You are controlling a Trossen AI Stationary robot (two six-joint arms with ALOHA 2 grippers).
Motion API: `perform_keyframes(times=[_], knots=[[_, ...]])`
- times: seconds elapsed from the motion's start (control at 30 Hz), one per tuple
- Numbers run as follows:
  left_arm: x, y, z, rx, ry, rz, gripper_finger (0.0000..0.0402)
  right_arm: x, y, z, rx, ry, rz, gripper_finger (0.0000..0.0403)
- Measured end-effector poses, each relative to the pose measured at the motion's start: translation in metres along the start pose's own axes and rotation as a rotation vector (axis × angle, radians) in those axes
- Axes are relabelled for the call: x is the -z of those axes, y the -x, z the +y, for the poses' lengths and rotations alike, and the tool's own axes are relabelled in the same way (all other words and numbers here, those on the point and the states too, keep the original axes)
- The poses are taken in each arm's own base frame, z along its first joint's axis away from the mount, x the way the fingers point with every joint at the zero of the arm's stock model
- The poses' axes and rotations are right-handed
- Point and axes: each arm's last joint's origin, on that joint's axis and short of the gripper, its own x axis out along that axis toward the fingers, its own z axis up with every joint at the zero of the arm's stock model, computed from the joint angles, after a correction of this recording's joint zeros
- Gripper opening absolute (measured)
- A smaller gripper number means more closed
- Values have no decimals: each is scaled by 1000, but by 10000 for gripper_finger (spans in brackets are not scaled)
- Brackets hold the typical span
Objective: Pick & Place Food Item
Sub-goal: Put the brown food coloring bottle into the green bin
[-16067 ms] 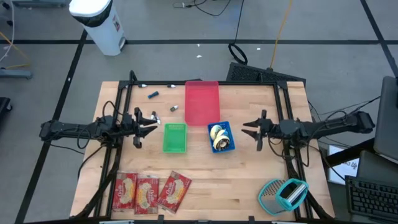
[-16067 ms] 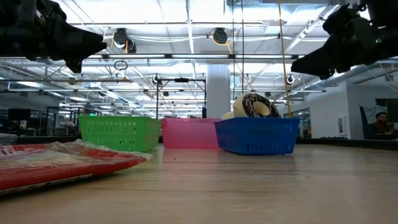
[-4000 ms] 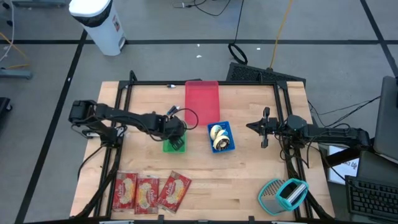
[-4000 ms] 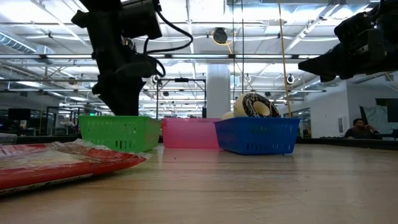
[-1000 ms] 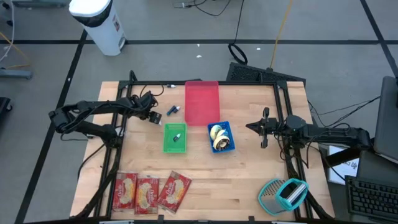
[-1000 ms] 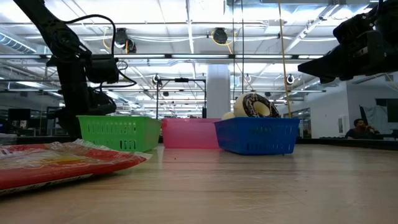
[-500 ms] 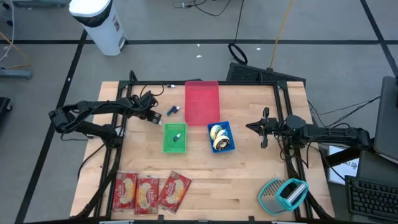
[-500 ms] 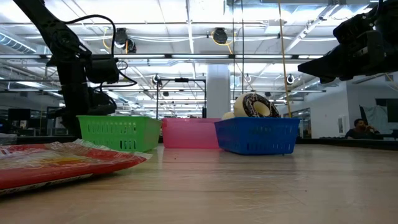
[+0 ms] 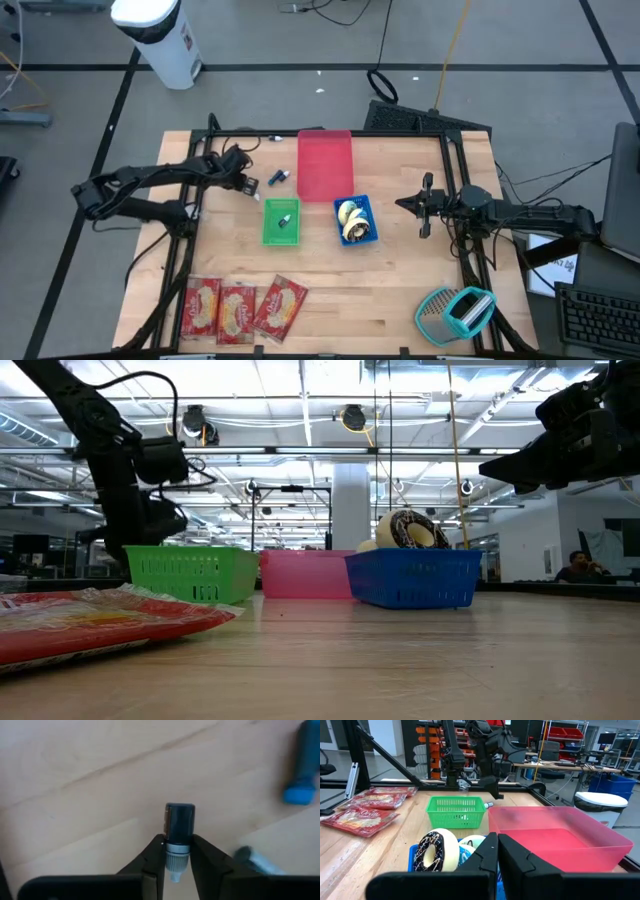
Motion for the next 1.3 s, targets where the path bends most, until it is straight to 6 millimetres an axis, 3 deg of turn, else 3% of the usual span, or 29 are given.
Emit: perform_keyframes(times=[0.2,0.47,0.63,0.93,1.13,1.3], knots=[[2,21,-9,132,-30,-65,75,0,0,0,0,1,0,4],[10,58,-39,438,-297,-249,72,0,0,0,0,2,0,4],[24,71,-59,557,-405,-276,78,0,0,0,0,2,0,4],[49,73,-98,634,-523,-207,69,0,0,0,0,2,-1,4],[48,72,-124,601,-567,-178,69,0,0,0,0,2,0,4],[48,59,-135,517,-540,-100,69,0,0,0,0,2,0,4]])
